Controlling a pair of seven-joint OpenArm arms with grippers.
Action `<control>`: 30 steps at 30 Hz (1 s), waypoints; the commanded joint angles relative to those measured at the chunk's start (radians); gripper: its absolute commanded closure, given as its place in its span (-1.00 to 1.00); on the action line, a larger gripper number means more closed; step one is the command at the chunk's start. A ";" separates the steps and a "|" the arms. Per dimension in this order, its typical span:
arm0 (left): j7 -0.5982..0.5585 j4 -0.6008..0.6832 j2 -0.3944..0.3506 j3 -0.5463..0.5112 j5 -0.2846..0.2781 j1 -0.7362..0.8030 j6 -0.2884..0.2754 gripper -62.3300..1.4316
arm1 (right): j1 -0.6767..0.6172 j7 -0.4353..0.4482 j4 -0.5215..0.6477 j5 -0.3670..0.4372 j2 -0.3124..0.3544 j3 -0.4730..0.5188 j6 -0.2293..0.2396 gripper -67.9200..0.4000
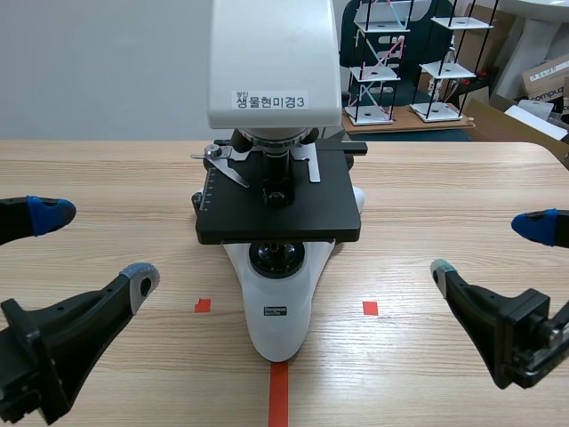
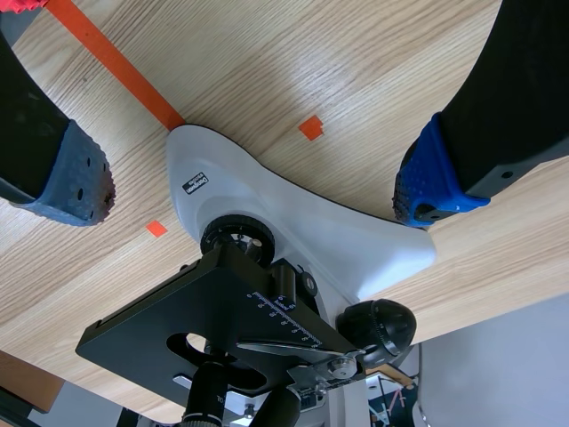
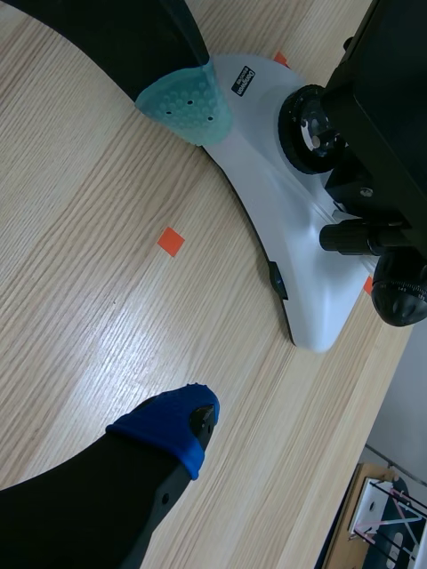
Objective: Point at the fine focus knob
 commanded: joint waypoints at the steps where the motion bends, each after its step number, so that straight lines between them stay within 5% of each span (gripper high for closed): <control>1: -0.011 0.021 0.002 -0.003 -0.006 0.002 -0.003 -1.00 | 0.001 0.015 0.012 0.003 0.011 0.011 0.000 -0.74; 20: -0.011 0.021 0.002 -0.003 -0.006 0.002 -0.003 -1.00 | 0.000 0.010 0.012 0.000 0.011 0.011 -0.008 -0.71; 23: -0.011 0.021 0.002 -0.003 -0.006 0.002 -0.003 -1.00 | 0.000 -0.005 0.011 0.000 0.011 0.011 -0.056 -0.23; 27: -0.011 0.021 0.002 -0.003 -0.006 0.002 -0.003 -1.00 | 0.003 -0.005 -0.019 0.000 0.011 0.011 -0.138 0.86; 28: -0.011 0.021 0.002 -0.003 -0.006 0.002 -0.003 -1.00 | 0.008 0.002 -0.038 0.001 0.011 0.011 -0.138 1.00; 30: -0.011 0.021 0.002 -0.003 -0.006 0.002 -0.003 -1.00 | 0.028 0.025 -0.095 0.001 0.011 0.011 -0.138 0.98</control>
